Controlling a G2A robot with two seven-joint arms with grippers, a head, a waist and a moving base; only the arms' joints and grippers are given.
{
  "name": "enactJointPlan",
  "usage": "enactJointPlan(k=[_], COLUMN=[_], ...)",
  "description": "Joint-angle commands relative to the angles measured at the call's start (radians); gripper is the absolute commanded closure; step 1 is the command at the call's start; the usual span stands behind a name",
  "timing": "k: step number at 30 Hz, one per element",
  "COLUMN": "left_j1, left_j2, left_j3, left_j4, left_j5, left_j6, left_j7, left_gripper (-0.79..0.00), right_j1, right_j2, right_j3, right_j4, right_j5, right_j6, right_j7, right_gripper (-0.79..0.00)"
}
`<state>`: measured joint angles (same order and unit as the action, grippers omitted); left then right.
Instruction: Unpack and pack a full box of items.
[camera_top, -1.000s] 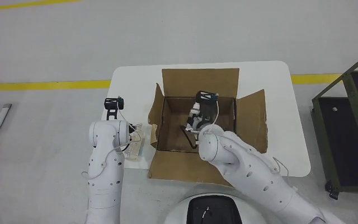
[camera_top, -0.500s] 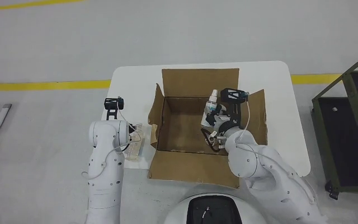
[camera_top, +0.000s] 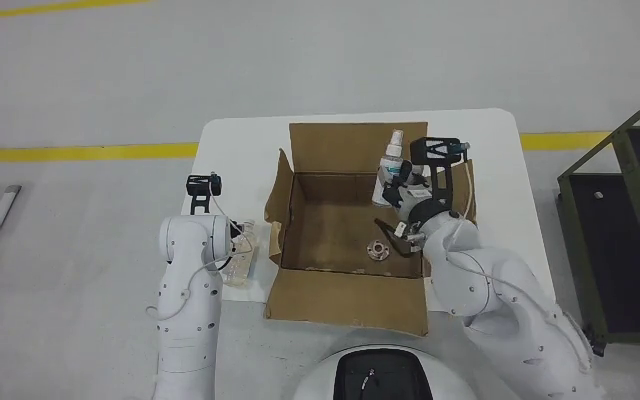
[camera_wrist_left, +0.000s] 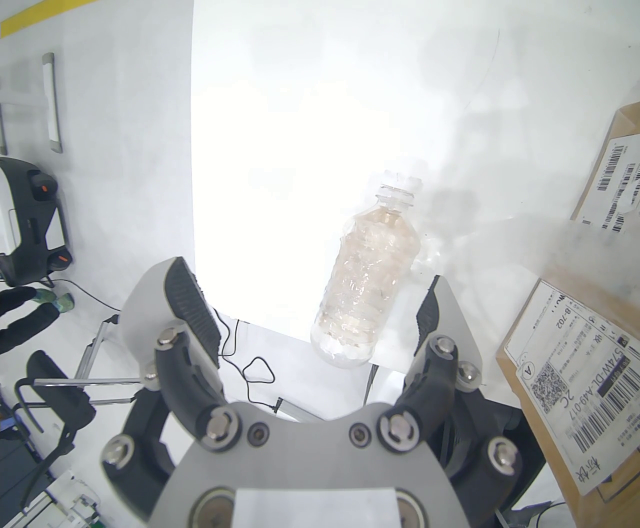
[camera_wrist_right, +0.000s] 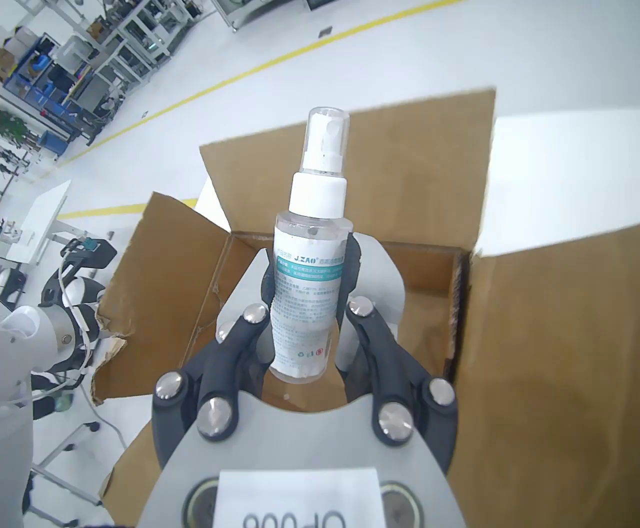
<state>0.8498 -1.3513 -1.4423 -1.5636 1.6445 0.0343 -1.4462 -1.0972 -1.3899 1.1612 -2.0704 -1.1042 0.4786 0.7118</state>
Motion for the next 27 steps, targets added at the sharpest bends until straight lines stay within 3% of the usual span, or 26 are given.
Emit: enactJointPlan(k=[1,10,14,27], left_j1=[0.000,0.000,0.000,0.000], left_j2=[0.000,0.000,0.000,0.000], left_j3=[0.000,0.000,0.000,0.000], left_j4=[0.000,0.000,0.000,0.000], left_j5=[0.000,0.000,0.000,0.000], left_j6=[0.000,0.000,0.000,0.000], left_j7=[0.000,0.000,0.000,0.000], left_gripper=[-0.785,-0.785,-0.785,-0.785], right_j1=[-0.008,-0.124,-0.200,-0.206], right_j2=[0.011,0.051,0.061,0.062], right_j3=[0.060,0.369,0.489,0.497], right_j4=[-0.057,-0.264,-0.280,-0.280], right_j5=[-0.031,-0.057,-0.049,-0.047], right_j6=[-0.060,-0.287,-0.328,-0.328], right_j7=[0.060,0.267,0.290,0.288], right_gripper=[0.000,0.000,0.000,0.000])
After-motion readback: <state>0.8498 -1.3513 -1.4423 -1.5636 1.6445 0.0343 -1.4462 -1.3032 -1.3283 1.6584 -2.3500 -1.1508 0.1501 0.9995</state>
